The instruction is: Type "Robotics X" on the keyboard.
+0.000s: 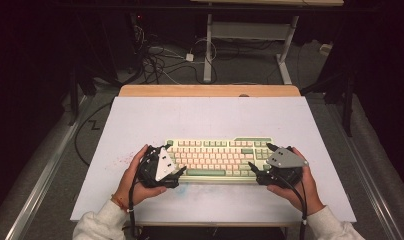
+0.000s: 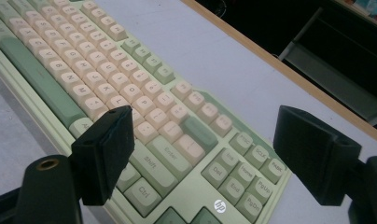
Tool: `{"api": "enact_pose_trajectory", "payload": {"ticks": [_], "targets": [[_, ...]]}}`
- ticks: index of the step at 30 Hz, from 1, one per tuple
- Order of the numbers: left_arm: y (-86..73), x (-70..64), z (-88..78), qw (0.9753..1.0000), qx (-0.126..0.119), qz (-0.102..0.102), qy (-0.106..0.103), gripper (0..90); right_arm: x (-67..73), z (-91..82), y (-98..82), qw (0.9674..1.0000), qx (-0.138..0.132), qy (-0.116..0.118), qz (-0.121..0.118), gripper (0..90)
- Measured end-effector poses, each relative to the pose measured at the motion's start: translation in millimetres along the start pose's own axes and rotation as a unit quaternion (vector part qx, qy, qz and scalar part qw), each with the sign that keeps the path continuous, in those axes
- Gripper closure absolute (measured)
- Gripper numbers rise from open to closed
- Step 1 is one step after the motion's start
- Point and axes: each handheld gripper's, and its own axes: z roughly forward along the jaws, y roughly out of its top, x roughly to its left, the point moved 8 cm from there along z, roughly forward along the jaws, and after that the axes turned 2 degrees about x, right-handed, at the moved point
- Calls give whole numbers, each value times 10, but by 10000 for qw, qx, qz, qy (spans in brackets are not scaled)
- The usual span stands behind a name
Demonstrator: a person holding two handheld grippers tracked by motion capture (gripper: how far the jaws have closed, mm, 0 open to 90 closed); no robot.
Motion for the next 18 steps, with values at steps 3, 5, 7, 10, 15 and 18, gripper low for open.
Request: {"api": "enact_pose_trajectory", "payload": {"ticks": [3,5,7,10,15,18], "targets": [[-8,-11,-7,10000,16,19,-4,176,-25,-22,-13,10000,4,-26,10,207],[-10,-25,-20,10000,10,48,-3,175,-40,-37,-24,10000,3,-34,30,207],[-19,-27,-30,10000,18,67,6,175,-54,-54,-37,10000,7,-61,40,207],[-41,-19,-47,10000,11,37,31,175,-71,-82,-56,10000,12,-81,31,207],[-99,6,-75,10000,35,-11,72,175,-113,-140,-96,9999,16,-136,40,207],[-135,22,-96,9999,48,-36,101,175,-137,-171,-123,9998,28,-186,46,207]]}}
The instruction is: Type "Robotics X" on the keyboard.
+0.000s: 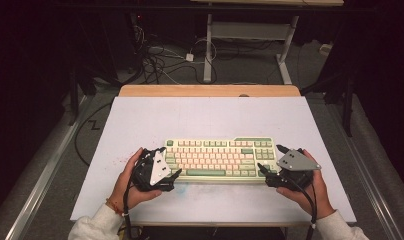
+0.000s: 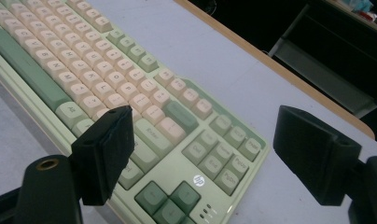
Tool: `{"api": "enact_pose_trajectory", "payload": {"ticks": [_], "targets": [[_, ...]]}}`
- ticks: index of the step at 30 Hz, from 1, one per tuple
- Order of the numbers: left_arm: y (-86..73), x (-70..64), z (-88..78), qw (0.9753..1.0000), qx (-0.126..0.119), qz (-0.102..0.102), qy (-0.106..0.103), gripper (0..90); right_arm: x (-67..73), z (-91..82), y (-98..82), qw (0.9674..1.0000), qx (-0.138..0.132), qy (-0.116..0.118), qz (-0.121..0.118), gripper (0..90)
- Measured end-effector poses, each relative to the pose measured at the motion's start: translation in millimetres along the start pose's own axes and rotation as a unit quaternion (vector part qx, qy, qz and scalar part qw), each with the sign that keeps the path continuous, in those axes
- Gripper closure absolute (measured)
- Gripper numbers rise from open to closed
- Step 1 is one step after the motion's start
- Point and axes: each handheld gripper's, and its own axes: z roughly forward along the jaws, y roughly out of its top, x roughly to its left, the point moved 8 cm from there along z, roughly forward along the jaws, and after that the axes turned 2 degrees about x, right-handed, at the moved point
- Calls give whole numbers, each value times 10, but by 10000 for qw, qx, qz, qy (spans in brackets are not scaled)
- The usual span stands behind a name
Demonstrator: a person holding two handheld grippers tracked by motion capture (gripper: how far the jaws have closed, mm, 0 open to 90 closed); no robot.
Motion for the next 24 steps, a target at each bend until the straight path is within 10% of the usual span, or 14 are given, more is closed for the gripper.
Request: {"api": "enact_pose_trajectory", "payload": {"ticks": [24], "targets": [[-334,64,-132,9996,226,-170,90,174,-131,-164,-232,9997,119,-209,70,206]]}}
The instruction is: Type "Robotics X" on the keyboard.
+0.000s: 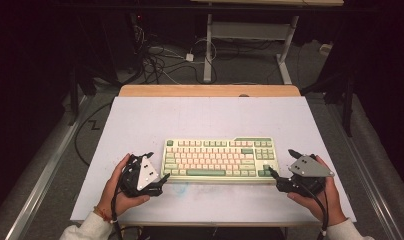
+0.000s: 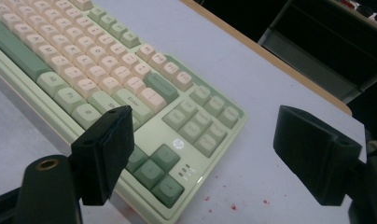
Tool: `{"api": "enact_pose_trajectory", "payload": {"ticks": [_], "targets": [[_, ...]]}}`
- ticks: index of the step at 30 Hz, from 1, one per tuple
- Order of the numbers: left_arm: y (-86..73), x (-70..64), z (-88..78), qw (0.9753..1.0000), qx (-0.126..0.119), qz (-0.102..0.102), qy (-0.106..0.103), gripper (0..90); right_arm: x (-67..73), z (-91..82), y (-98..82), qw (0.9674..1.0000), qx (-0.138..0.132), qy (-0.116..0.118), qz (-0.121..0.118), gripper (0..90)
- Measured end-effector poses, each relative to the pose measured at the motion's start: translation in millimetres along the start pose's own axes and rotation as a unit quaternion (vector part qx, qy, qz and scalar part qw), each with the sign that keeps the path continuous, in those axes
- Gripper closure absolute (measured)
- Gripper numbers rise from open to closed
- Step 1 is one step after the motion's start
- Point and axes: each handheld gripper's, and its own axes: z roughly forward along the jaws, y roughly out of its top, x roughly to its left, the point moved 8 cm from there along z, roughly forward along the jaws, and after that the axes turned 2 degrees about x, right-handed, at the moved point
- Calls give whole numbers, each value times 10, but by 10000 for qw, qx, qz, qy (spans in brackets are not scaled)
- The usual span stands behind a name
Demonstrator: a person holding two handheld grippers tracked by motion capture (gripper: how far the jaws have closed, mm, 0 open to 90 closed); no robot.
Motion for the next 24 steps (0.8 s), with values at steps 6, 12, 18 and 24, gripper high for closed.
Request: {"api": "enact_pose_trajectory", "payload": {"ticks": [6,12,18,24], "targets": [[-78,18,-27,10000,30,-62,14,173,-37,-38,-68,10000,47,-39,49,205],[-164,40,-57,9998,78,-163,57,170,-78,-74,-150,9998,96,-99,111,204],[-281,45,-85,9995,182,-243,47,167,-97,-93,-232,9997,166,-122,154,203],[-382,38,-97,9991,282,-314,27,167,-91,-88,-318,9995,238,-108,201,201]]}}
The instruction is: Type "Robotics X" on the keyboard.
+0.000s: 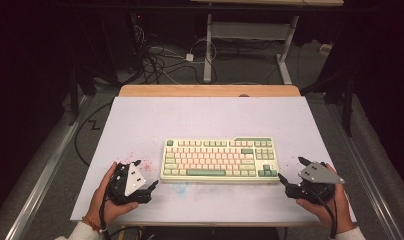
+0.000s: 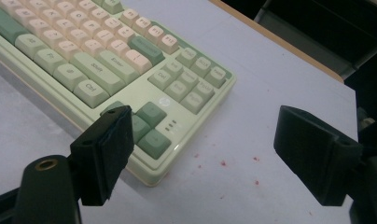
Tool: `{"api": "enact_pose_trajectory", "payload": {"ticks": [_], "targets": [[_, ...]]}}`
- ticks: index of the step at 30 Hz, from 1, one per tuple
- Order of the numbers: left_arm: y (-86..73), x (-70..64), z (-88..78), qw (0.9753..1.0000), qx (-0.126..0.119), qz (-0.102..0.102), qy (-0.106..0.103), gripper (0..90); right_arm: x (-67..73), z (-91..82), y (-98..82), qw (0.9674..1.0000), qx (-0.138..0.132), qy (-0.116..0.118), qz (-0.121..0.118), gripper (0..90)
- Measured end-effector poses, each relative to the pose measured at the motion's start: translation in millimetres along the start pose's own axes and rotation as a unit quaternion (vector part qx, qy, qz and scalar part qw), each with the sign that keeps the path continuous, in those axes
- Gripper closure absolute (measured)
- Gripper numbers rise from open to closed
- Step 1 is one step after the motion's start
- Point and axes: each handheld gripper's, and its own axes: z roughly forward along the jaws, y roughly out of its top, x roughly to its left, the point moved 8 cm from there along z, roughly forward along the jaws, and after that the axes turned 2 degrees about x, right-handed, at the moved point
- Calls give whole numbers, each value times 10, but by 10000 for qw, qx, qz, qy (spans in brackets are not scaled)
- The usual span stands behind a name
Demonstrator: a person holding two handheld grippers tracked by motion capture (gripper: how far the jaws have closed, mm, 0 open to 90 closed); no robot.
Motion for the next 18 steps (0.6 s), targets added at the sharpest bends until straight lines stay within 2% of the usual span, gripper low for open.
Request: {"api": "enact_pose_trajectory", "payload": {"ticks": [4,8,12,14,18], "targets": [[-76,-14,-3,10000,75,-38,-8,166,6,20,-75,9999,73,-56,-51,196],[-162,-35,-1,9998,178,-94,-46,167,13,49,-178,9999,117,-17,-79,193],[-195,-34,6,9997,220,-122,-34,166,4,39,-274,9998,78,3,163,193],[-213,-44,12,9996,250,-158,-37,166,27,45,-328,9998,134,22,108,192],[-223,-82,23,9995,310,-64,-31,166,44,41,-351,9998,133,26,164,190]]}}
